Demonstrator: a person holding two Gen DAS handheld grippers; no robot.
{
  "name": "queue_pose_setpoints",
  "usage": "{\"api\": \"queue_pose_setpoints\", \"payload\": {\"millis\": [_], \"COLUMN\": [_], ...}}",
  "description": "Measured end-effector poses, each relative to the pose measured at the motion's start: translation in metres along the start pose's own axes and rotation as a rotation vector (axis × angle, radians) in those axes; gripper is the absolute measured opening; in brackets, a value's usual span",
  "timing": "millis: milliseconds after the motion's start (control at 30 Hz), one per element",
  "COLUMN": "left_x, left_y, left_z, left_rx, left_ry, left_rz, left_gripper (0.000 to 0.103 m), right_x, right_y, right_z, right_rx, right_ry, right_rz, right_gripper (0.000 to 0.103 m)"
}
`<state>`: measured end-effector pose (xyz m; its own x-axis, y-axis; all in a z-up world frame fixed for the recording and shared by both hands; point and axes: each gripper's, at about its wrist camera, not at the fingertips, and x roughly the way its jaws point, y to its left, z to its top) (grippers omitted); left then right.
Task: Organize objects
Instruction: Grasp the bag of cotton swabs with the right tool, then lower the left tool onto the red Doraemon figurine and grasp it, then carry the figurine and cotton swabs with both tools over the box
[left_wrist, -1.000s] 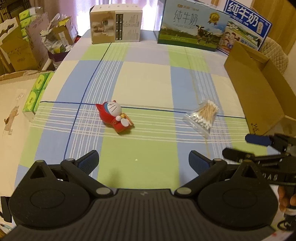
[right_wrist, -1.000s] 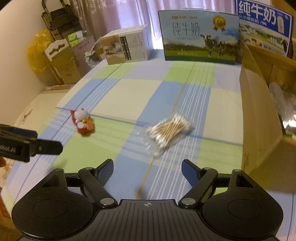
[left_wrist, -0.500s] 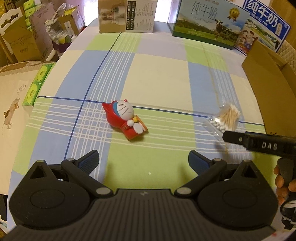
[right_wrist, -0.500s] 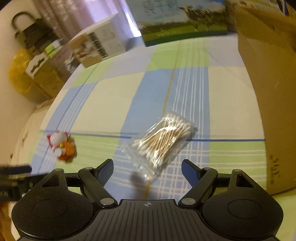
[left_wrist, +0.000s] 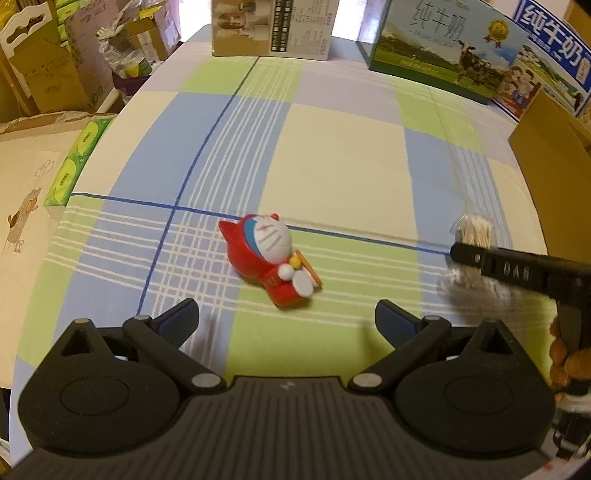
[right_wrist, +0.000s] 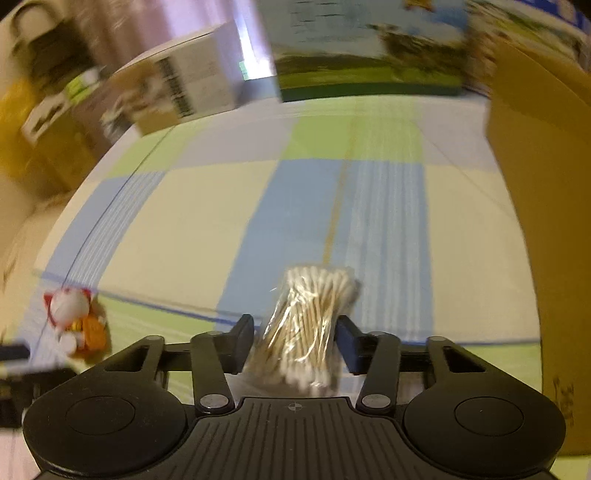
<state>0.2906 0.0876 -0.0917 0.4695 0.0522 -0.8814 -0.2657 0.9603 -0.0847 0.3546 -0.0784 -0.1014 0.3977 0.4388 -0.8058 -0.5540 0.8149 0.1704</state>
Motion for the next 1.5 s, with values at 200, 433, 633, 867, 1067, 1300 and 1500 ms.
{"api": "queue_pose_setpoints", "payload": {"millis": [200, 433, 633, 867, 1067, 1300, 1500], "left_x": [0.011, 0.026, 0.040, 0.041, 0.032, 0.012, -0.005], "left_y": [0.008, 0.013, 0.011, 0.005, -0.006, -0.029, -0.049], "left_z": [0.011, 0.025, 0.032, 0.028, 0.012, -0.024, -0.052], "left_rx": [-0.038, -0.073, -0.065, -0.009, 0.044, 0.121, 0.183], "left_ry": [-0.001, 0.003, 0.016, -0.003, 0.011, 0.047, 0.079], "left_rz": [0.005, 0.010, 0.000, 0.007, -0.023, -0.083, -0.134], "left_gripper": [0.095, 0.084, 0.059, 0.050, 0.049, 0.049, 0.047], "right_x": [0.004, 0.006, 0.006, 0.003, -0.009, -0.036, -0.064], "right_y": [0.022, 0.016, 0.019, 0.016, 0.012, 0.005, -0.003], "right_z": [-0.013, -0.011, -0.009, -0.011, -0.024, -0.053, -0.084], "right_rx": [-0.200, -0.193, -0.212, -0.214, -0.214, -0.201, -0.194], "right_ry": [-0.007, -0.008, -0.011, -0.006, 0.005, 0.036, 0.065], "right_rz": [0.021, 0.017, 0.013, 0.032, 0.048, 0.061, 0.060], "right_gripper": [0.032, 0.032, 0.032, 0.030, 0.029, 0.028, 0.028]}}
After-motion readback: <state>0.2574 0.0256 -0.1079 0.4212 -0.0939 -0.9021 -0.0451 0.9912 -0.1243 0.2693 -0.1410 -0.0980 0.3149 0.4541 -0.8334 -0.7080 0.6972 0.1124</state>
